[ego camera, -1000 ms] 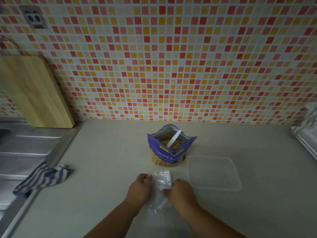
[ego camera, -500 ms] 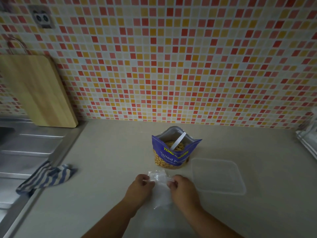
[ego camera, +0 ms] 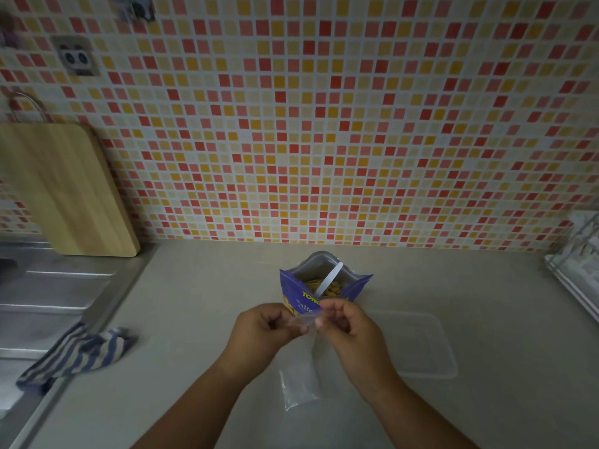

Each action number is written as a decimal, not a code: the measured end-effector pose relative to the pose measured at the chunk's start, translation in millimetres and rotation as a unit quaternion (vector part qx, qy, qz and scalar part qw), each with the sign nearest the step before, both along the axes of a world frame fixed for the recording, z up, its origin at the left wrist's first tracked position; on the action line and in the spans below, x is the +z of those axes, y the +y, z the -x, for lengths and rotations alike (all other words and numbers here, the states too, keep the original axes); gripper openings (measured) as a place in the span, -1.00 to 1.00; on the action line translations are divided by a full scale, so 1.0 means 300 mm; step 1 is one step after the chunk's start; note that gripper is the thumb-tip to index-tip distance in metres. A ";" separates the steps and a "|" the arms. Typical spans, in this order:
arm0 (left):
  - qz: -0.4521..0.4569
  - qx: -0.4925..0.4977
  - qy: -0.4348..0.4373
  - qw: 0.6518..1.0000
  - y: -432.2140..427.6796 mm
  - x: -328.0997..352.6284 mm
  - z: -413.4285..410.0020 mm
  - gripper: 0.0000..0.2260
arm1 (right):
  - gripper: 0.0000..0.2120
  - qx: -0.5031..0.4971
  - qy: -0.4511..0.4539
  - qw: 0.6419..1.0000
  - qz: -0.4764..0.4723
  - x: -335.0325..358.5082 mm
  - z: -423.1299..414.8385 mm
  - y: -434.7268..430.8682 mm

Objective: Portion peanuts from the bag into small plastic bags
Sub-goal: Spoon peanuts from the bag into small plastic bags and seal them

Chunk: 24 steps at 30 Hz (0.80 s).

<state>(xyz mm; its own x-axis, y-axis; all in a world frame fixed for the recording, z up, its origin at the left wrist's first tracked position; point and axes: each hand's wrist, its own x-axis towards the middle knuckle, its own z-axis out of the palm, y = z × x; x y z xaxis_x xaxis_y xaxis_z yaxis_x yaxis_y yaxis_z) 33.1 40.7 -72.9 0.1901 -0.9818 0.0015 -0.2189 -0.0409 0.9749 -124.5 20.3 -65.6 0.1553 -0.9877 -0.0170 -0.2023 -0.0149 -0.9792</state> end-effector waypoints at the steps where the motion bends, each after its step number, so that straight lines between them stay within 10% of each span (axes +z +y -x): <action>1: 0.024 0.015 -0.040 0.999 -0.001 0.005 0.004 -0.79 | -0.80 -0.005 -0.016 1.000 0.006 0.018 0.002 0.001; 11: 0.211 0.018 -0.369 0.905 -0.018 0.016 0.012 -0.90 | -0.79 0.017 0.067 0.996 -0.059 0.107 -0.013 -0.015; 20: 0.232 -0.003 -0.394 0.889 -0.032 0.044 0.020 -0.85 | -0.86 0.058 0.012 0.991 -0.120 0.156 0.002 -0.043; 24: 0.139 -0.052 -0.337 0.930 -0.023 0.076 0.016 -0.49 | -0.77 0.076 0.082 0.990 -0.089 0.174 0.011 -0.059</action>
<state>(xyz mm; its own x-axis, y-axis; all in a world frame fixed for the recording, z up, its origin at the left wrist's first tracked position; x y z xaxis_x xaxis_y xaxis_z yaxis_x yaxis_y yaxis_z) 28.2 33.9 -50.0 -0.0414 -0.9388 0.3418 -0.7722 0.2472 0.5854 -127.9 2.7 -13.5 0.2829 -0.9323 -0.2252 -0.3672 0.1116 -0.9234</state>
